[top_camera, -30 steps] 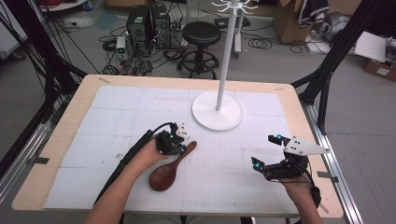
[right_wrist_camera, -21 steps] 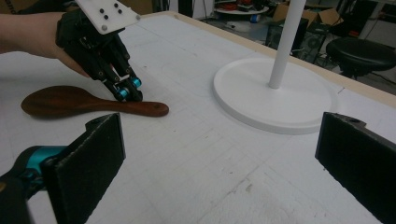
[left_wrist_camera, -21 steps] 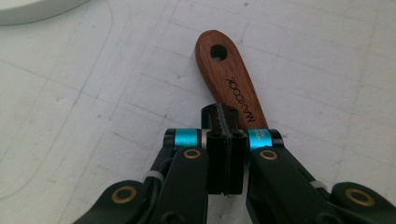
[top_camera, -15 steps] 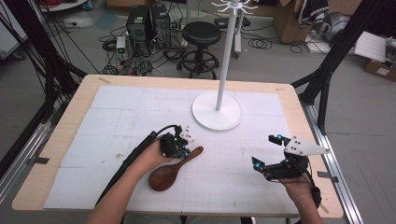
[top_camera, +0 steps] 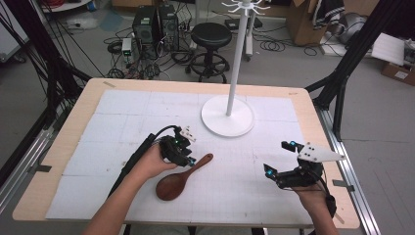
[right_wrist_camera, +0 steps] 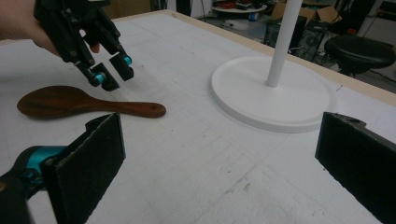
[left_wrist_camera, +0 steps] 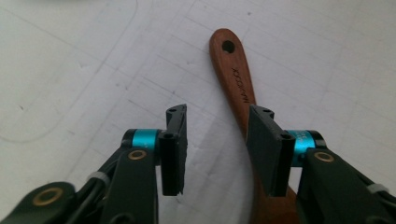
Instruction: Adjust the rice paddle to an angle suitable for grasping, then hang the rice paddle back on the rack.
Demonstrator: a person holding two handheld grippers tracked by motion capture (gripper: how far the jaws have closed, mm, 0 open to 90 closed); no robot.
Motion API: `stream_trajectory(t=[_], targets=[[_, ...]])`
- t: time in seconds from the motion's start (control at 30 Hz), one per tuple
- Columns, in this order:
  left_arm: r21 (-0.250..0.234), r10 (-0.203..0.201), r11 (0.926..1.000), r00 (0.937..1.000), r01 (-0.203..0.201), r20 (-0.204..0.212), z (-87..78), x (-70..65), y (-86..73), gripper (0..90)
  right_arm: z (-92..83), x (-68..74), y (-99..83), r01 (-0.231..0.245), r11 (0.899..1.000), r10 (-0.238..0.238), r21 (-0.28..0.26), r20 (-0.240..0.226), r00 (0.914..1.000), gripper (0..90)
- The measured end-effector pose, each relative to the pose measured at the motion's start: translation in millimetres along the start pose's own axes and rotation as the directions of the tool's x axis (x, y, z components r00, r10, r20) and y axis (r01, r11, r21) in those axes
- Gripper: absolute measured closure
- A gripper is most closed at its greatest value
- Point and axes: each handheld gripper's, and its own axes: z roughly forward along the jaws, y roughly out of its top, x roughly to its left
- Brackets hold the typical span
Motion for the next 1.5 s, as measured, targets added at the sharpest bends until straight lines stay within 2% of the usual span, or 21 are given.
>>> stream_trajectory(t=[0.07,0.27,0.33,0.43,0.53,0.73,0.83,1.1,1.2,1.33,1.5], targets=[[0.010,0.011,0.9999,0.9996,-0.011,-0.025,-2.6,-3.5,-0.4,48.9,1.3,-0.6,0.3,0.000,1.000,0.000,0.001,-0.002,1.0000,0.5],[0.005,0.006,1.0000,0.9987,-0.006,-0.050,-9.7,-10.2,-0.8,30.5,2.9,-1.4,0.3,0.004,1.000,-0.004,0.006,-0.003,1.0000,0.5],[0.022,-0.004,0.9997,0.9992,0.005,-0.041,-8.8,-11.9,-1.3,23.0,2.3,-1.7,0.3,0.001,1.000,-0.001,0.006,0.000,1.0000,0.5],[0.044,0.001,0.9990,0.9991,0.001,-0.042,-6.7,-15.2,-0.8,12.7,1.7,-2.7,-0.4,-0.001,1.000,0.001,0.006,0.003,1.0000,0.5],[0.061,0.004,0.9981,0.9994,-0.002,-0.034,-4.5,-17.2,0.1,5.8,1.9,-3.2,-1.0,-0.003,1.000,0.003,0.008,0.005,1.0000,0.5],[0.086,-0.036,0.9955,0.9991,0.038,-0.022,-2.4,-14.8,1.2,4.3,2.6,-4.0,-1.0,-0.005,1.000,0.005,0.011,0.004,1.0000,0.5],[0.092,-0.042,0.9947,0.9986,0.045,-0.031,-0.8,-14.6,2.2,4.3,2.7,-4.3,-2.1,-0.007,1.000,0.007,0.015,0.000,1.0000,0.5],[0.117,-0.041,0.9921,0.9985,0.045,-0.037,5.5,-17.9,6.5,4.4,2.4,-5.1,-2.4,-0.007,1.000,0.007,0.016,0.002,1.0000,0.5],[0.127,-0.045,0.9906,0.9985,0.049,-0.032,8.5,-17.7,8.3,4.4,3.1,-5.0,-3.5,-0.004,1.000,0.004,0.019,-0.003,1.0000,0.5],[0.136,-0.054,0.9892,0.9985,0.054,-0.005,12.4,-14.9,9.4,6.5,3.9,-4.7,-3.1,0.004,1.000,-0.004,0.027,-0.002,1.0000,0.5],[0.153,-0.057,0.9865,0.9984,0.057,-0.005,16.1,-14.2,9.7,7.6,3.9,-3.3,-2.7,0.012,0.999,-0.012,0.034,-0.002,0.9999,0.5]])
